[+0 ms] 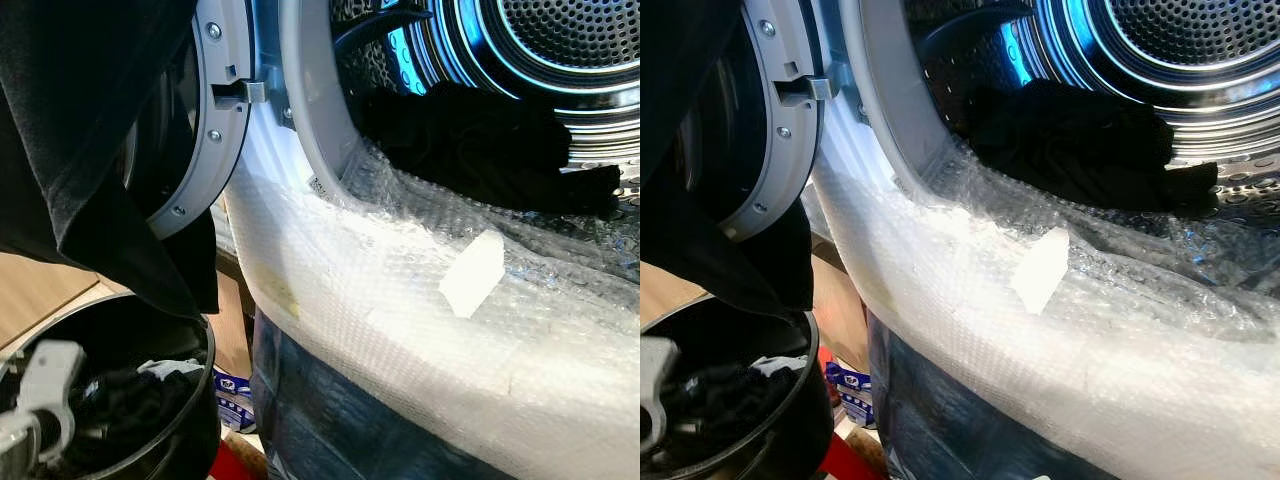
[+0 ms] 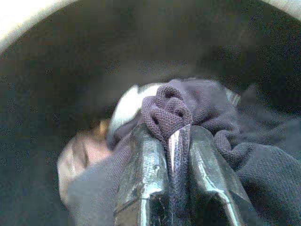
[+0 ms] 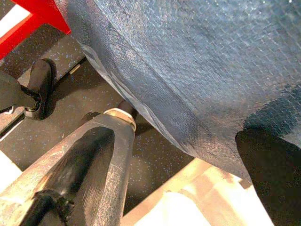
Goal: Clothes washing
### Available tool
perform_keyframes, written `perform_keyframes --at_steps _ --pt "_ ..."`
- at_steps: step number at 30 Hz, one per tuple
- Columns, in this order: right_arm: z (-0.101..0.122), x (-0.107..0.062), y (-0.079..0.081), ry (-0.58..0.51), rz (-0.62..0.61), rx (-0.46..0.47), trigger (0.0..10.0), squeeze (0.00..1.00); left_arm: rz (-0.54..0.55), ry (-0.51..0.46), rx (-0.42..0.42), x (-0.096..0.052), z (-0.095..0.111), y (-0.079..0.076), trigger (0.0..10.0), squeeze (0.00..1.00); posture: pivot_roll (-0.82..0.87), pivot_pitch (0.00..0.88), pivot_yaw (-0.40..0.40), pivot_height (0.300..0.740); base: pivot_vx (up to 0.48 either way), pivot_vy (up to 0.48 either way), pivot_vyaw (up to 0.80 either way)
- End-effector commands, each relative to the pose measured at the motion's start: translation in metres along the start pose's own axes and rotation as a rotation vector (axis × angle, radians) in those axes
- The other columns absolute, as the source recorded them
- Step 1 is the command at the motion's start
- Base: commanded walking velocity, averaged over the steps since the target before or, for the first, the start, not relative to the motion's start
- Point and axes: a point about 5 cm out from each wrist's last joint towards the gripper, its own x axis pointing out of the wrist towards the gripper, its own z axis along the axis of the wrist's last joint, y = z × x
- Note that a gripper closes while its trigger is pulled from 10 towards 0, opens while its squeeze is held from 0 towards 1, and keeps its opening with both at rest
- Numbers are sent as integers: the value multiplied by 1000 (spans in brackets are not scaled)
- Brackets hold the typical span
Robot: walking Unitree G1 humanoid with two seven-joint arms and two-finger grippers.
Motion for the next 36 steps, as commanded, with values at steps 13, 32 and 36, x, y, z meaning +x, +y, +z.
perform_keyframes --at_steps 13,32,36 --pt "-5 0 2 16 5 15 10000 0 -451 -205 287 -11 79 -76 0 0 73 57 -58 740 0 0 0" --pt "-1 1 5 7 17 26 10000 0 -1234 -253 527 -20 82 -229 0 0 53 42 -47 740 0 0 0" --pt "-3 1 6 11 21 29 10000 0 -1403 -241 523 -33 70 -256 0 0 61 41 -44 740 0 0 0"
